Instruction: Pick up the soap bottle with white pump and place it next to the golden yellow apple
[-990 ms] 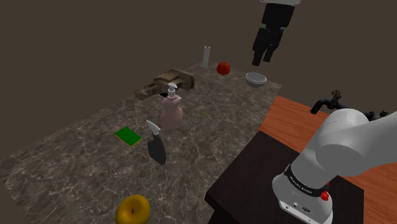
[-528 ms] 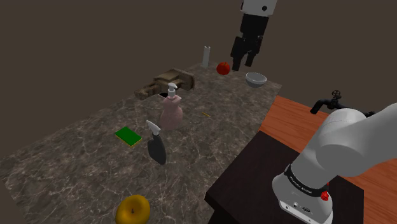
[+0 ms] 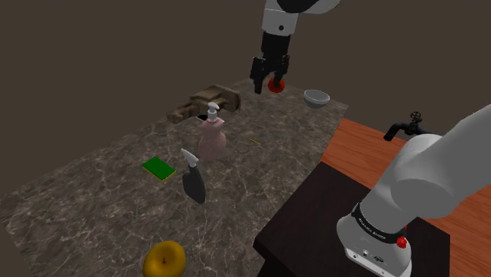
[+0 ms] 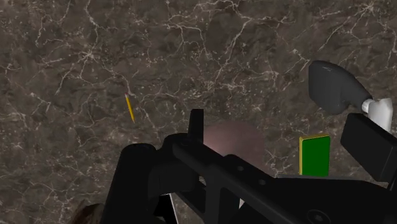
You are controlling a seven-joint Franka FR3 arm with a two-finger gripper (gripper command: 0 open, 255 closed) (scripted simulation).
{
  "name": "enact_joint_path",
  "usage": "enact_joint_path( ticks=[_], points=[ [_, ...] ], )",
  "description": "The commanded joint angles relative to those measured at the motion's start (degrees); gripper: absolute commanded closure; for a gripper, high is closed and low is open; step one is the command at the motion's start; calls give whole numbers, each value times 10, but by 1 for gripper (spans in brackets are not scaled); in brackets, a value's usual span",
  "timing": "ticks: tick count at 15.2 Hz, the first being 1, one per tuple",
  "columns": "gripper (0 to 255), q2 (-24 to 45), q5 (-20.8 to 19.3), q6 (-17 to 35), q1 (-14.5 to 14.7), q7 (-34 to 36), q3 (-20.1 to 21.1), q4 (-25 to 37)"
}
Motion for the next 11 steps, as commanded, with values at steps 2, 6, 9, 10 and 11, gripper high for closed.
enact_joint_path(
  ticks=[2, 6, 9, 10, 11],
  points=[
    [0, 59, -4, 33, 2, 15, 8, 29],
    [0, 144, -13, 65, 4, 35, 16, 84],
    [0, 209, -21, 82, 7, 50, 20, 133],
    [0, 231, -24, 87, 8, 55, 21, 151],
    [0, 253, -28, 90, 10, 60, 21, 170]
  ],
)
